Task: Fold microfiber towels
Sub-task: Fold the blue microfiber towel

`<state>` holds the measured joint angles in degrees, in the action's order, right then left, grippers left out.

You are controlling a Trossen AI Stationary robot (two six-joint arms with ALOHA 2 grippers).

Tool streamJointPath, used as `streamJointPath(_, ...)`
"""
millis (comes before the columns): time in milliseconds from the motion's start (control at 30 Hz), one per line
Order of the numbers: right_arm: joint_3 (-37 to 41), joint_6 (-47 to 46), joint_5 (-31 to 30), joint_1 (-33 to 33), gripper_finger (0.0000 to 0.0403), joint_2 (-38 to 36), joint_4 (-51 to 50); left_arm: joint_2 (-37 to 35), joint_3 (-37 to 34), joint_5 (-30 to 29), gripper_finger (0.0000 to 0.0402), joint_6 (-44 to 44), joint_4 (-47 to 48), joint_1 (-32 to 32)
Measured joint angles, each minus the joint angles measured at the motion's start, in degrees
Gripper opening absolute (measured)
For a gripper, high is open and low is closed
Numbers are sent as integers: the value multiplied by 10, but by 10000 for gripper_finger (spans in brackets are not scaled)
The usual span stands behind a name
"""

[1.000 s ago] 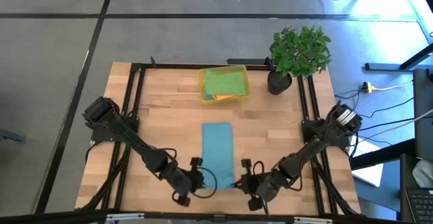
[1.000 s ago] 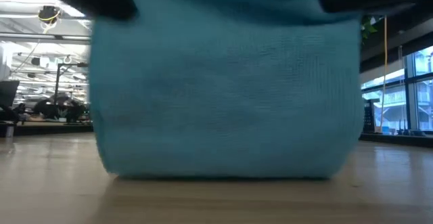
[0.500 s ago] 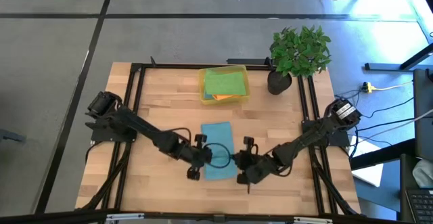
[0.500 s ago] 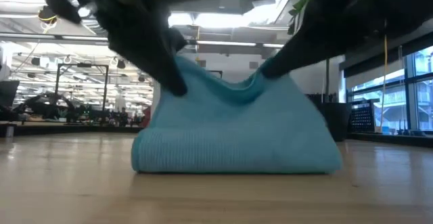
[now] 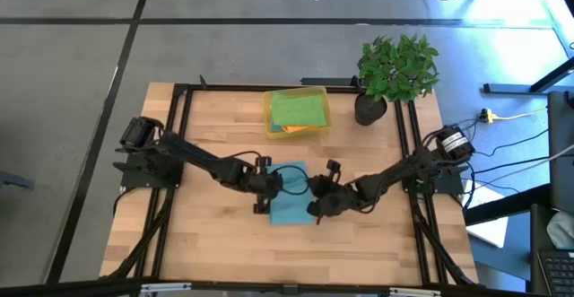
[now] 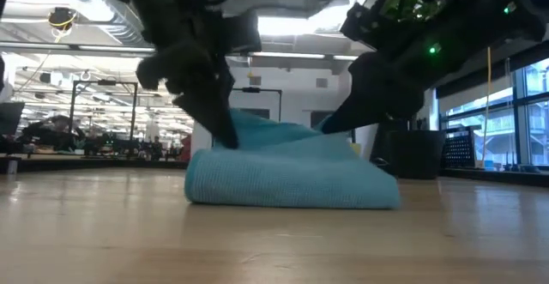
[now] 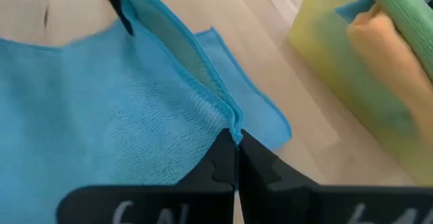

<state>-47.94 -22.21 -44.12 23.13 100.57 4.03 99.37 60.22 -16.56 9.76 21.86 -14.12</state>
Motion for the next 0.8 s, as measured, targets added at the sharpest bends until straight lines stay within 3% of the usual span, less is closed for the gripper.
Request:
streamJointPath(233, 37, 32, 25, -32, 2, 0, 100, -1, -40, 2, 0, 0, -21, 34)
streamJointPath(433, 42, 31, 66, -65, 2, 0, 108, -6, -57, 10, 0, -14, -44, 60)
streamJointPath(800, 42, 15, 67, -103, 5, 33, 117, -6, -57, -17, 17, -13, -46, 95)
